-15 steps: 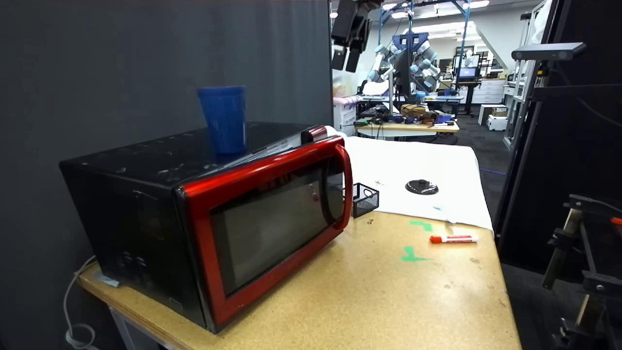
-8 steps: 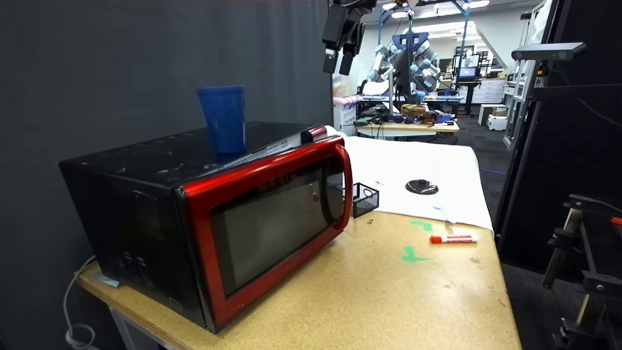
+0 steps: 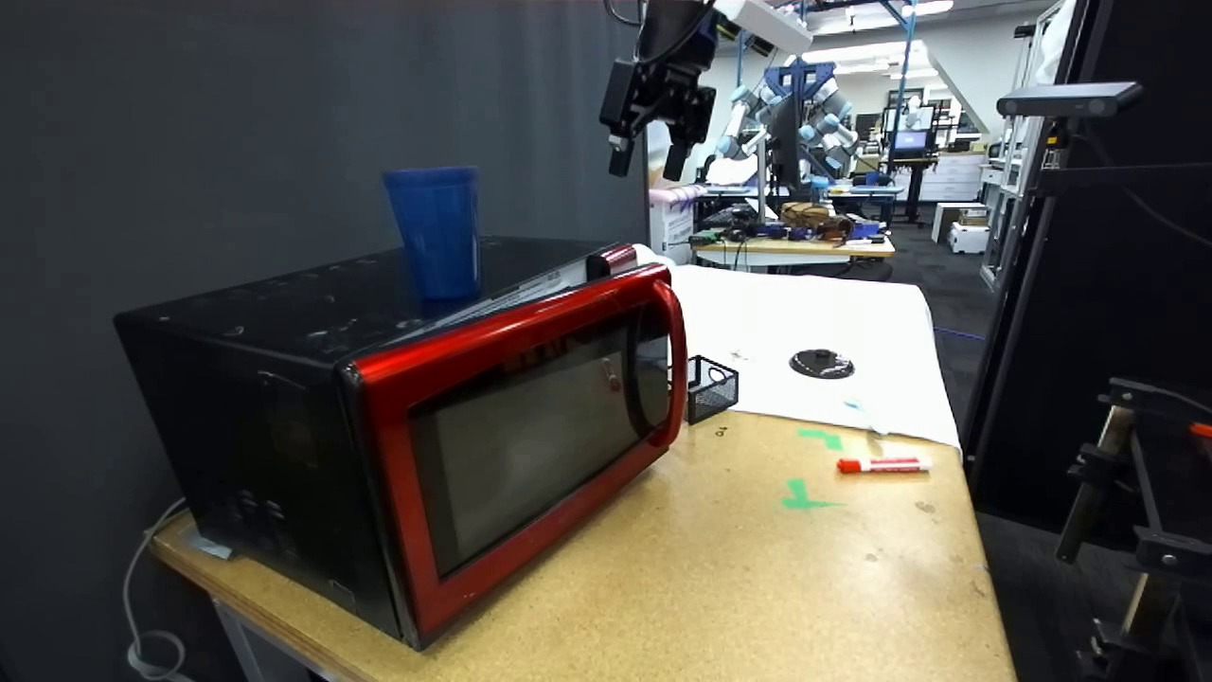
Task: Open the microwave door
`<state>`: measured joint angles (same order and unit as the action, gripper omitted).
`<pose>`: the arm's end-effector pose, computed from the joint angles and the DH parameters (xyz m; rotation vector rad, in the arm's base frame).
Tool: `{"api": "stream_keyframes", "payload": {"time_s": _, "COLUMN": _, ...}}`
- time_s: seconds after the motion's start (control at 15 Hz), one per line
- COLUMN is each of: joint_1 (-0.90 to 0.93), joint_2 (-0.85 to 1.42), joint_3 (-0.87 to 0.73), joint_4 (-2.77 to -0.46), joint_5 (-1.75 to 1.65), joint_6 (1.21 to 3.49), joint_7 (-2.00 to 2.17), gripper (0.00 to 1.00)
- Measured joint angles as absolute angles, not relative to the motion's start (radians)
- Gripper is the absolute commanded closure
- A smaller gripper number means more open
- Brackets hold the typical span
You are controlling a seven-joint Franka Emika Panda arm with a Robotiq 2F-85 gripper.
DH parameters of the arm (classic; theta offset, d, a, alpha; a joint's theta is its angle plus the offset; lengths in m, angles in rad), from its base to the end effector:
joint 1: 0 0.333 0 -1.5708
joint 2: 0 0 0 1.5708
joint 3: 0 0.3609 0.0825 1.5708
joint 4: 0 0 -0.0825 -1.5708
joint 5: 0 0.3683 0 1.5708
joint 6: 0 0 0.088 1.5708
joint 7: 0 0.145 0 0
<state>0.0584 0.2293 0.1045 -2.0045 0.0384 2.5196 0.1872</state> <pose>0.6208 0.0994 0.3905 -3.0131 0.0880 -0.4154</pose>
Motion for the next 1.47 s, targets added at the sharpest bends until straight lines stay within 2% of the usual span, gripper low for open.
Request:
{"api": "stream_keyframes", "payload": {"time_s": 0.13, "joint_1": 0.086, "joint_2": 0.264, "joint_3": 0.08, "joint_4": -1.979, "joint_5": -0.011, "joint_6": 2.53, "joint_7": 0.284, "gripper": 0.01}}
{"api": "stream_keyframes", "payload": {"time_s": 0.2, "joint_1": 0.101, "joint_2": 0.284, "joint_3": 0.068, "joint_4": -1.963, "joint_5": -0.037, "joint_6": 2.53, "joint_7": 0.328, "gripper": 0.23}}
{"api": "stream_keyframes", "payload": {"time_s": 0.33, "joint_1": 0.128, "joint_2": 0.329, "joint_3": 0.045, "joint_4": -1.928, "joint_5": -0.071, "joint_6": 2.53, "joint_7": 0.391, "gripper": 0.29}}
{"api": "stream_keyframes", "payload": {"time_s": 0.6, "joint_1": 0.159, "joint_2": 0.418, "joint_3": 0.012, "joint_4": -1.852, "joint_5": -0.081, "joint_6": 2.528, "joint_7": 0.44, "gripper": 0.6}}
{"api": "stream_keyframes", "payload": {"time_s": 1.0, "joint_1": 0.168, "joint_2": 0.512, "joint_3": -0.014, "joint_4": -1.768, "joint_5": -0.079, "joint_6": 2.524, "joint_7": 0.455, "gripper": 0.99}}
{"api": "stream_keyframes", "payload": {"time_s": 1.47, "joint_1": 0.19, "joint_2": 0.576, "joint_3": -0.015, "joint_4": -1.742, "joint_5": -0.069, "joint_6": 2.47, "joint_7": 0.461, "gripper": 1.0}}
